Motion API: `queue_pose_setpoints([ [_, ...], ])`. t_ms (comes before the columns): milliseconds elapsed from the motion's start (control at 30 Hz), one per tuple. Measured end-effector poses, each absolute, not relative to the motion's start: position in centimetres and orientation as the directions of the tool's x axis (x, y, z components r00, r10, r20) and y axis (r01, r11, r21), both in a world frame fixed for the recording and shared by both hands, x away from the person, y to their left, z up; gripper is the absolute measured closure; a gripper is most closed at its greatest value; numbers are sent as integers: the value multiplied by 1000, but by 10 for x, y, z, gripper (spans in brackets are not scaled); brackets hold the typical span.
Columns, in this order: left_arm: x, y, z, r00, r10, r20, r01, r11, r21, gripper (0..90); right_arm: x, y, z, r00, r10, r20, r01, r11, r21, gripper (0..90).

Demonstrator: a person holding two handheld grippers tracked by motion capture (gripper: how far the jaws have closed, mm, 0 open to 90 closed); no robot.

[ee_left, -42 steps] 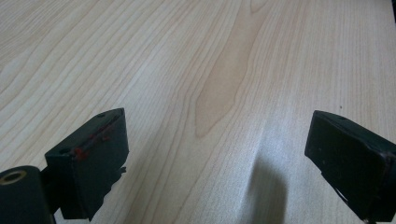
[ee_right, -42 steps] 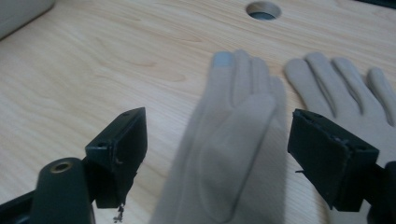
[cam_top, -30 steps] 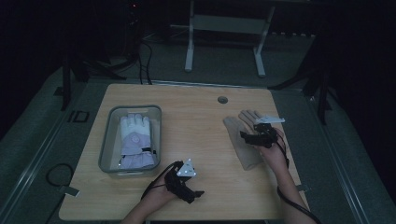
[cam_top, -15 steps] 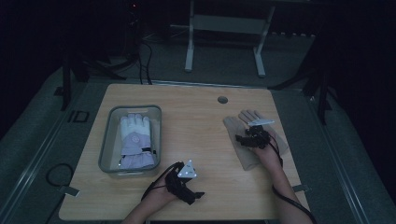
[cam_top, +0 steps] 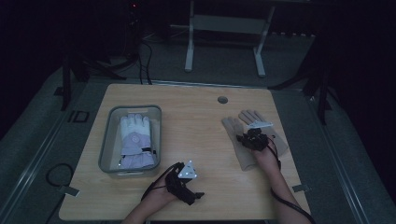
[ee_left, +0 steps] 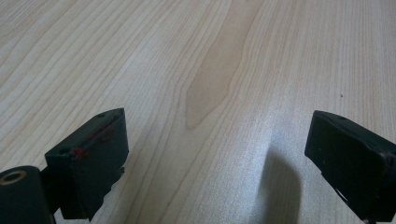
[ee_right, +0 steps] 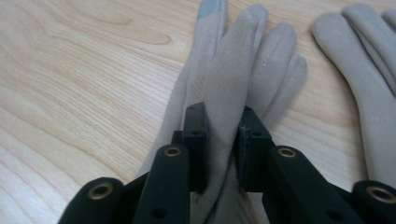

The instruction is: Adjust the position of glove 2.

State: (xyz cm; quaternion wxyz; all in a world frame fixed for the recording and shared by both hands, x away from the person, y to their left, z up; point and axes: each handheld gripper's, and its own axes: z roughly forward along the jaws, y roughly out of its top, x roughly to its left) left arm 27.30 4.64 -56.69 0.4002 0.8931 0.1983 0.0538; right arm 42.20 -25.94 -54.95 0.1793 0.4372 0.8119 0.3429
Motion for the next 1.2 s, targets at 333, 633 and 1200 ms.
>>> queue_pose_setpoints([
  [333, 272, 46, -567, 918, 394, -51, 303, -610, 732, 61, 398, -220, -511, -456, 886, 83, 597, 235, 767, 782],
  [633, 273, 46, -567, 916, 397, -47, 303, -611, 731, 61, 383, -185, -482, -364, 921, 138, 558, 97, 824, 783],
  [1200, 272, 46, -567, 919, 393, -39, 295, -617, 730, 61, 408, -157, -553, -277, 957, 92, 682, 128, 720, 641],
])
